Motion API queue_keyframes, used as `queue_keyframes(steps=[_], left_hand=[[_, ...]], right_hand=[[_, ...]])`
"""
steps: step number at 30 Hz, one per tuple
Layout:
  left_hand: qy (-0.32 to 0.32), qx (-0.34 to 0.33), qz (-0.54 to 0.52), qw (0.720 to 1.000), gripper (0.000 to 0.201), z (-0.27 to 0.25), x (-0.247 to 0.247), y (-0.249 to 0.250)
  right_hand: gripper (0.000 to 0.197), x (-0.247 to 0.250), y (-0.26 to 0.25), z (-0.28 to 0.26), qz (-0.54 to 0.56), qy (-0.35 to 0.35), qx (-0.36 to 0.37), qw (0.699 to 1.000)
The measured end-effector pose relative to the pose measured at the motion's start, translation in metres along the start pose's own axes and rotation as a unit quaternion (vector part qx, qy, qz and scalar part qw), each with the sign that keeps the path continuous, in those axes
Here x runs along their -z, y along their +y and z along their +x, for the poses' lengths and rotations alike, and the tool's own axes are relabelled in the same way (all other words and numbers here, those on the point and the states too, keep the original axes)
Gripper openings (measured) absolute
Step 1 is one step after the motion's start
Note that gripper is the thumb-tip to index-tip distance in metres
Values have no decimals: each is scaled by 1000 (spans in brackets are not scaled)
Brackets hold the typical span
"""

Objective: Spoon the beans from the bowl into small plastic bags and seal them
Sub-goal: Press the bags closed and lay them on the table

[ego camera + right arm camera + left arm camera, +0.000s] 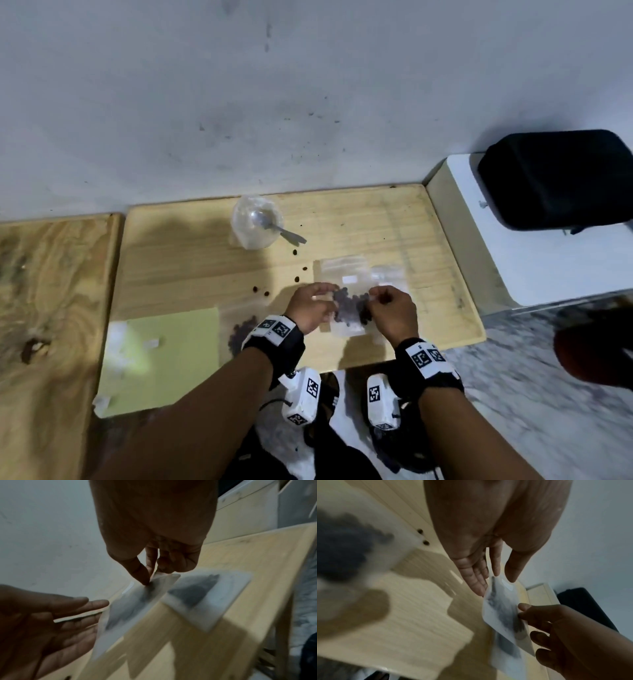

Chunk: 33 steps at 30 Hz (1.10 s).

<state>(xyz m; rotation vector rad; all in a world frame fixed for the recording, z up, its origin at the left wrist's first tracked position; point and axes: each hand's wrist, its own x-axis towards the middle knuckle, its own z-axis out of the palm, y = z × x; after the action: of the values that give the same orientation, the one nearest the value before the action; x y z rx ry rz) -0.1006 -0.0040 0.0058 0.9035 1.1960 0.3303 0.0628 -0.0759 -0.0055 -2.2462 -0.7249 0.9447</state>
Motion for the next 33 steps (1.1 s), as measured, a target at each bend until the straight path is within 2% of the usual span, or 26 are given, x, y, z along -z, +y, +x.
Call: queue_keyframes(steps=[6, 9, 12, 15, 18, 21, 24, 26, 29, 33], left_hand=[[-74, 58, 52, 994, 53, 15, -62, -7], [-103, 84, 70, 989, 57, 17, -75, -7], [-97, 82, 82, 989, 53, 17, -75, -8], [-51, 48, 78, 994, 45, 15, -64, -6], [23, 1, 29, 999, 31, 7, -37, -5], [104, -40, 7, 994, 19, -10, 9, -10], [175, -59, 17, 983, 14, -29, 57, -25], [220, -48, 80, 971, 13, -41, 89, -41], [260, 5, 164, 952, 20, -54, 124, -65], [237, 45, 158, 957, 26, -62, 141, -89]], right_hand=[[34, 37, 35, 7, -64, 41, -31, 997], [43, 44, 47, 11, -83, 27, -36, 996], [48, 45, 54, 12, -113, 28, -14, 993], [41, 38, 46, 7, -135, 58, 30, 989], [19, 15, 25, -4, -83, 36, 81, 993], [32, -28, 3, -24, -34, -56, 128, 990], [22, -68, -8, -43, -69, -160, 145, 974], [29, -95, -11, -53, -117, -212, 158, 957], [47, -123, -11, -64, -176, -242, 169, 939], [56, -149, -12, -78, -219, -250, 162, 929]])
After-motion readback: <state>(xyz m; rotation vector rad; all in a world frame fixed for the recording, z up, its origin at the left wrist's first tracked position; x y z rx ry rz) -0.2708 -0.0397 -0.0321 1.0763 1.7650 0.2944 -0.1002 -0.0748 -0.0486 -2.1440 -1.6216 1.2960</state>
